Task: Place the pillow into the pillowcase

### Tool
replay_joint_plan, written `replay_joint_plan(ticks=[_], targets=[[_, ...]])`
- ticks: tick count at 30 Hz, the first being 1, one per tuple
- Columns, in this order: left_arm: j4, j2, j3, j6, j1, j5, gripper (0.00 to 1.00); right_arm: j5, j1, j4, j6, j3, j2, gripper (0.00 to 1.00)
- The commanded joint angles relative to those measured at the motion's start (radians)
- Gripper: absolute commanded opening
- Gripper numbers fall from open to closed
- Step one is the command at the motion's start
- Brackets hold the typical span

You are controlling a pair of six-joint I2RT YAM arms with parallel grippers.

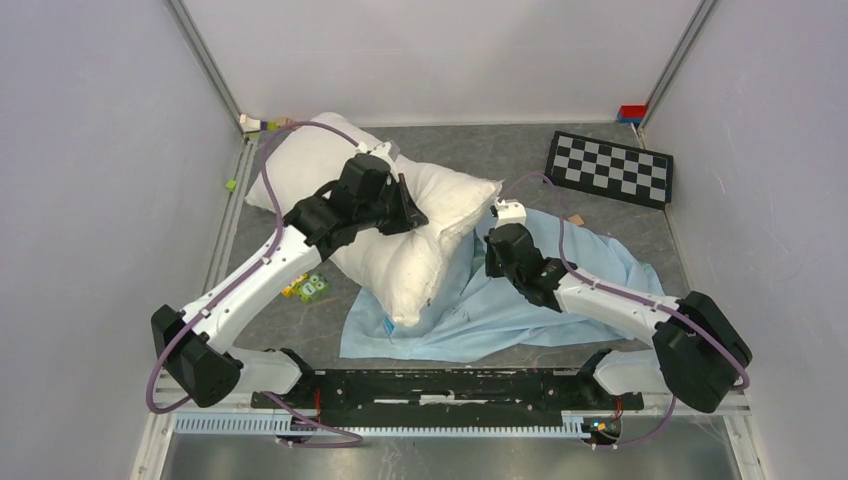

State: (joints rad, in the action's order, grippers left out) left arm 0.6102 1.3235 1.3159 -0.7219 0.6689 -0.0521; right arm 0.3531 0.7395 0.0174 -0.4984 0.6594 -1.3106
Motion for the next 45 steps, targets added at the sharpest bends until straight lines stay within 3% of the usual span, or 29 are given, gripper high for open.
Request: replay_joint_plan(ticks=[1,13,24,29,38,41,45], targets=[[-0.012,-0.09,-0.062,0.045,0.023,0.031,0.02,0.044,-0.015,0.059,0.02,-0.003,0.065,0.0],[0.06,-0.124,-0.227,0.165,0.06,-0.019,0.02,0.088,-0.024,0.096,0.03,-0.036,0.195,0.0],[0.003,0.028,-0.256,0.172,0.085,-0.012,0.02,-0.009,0.037,0.033,0.151,-0.064,0.375,0.0],[0.016,0.079,-0.179,0.176,0.095,0.011,0.02,-0.018,0.115,0.024,0.222,-0.061,0.387,0.0],[0.091,0.218,0.183,0.221,0.132,0.011,0.02,-0.084,0.181,0.054,0.275,-0.003,0.316,0.0],[-0.027,0.264,0.164,0.189,0.132,-0.03,0.02,-0.124,0.18,0.055,0.277,0.007,0.317,0.0],[-0.328,0.278,-0.007,0.054,0.13,-0.019,0.02,-0.21,0.181,0.064,0.281,0.043,0.316,0.0]])
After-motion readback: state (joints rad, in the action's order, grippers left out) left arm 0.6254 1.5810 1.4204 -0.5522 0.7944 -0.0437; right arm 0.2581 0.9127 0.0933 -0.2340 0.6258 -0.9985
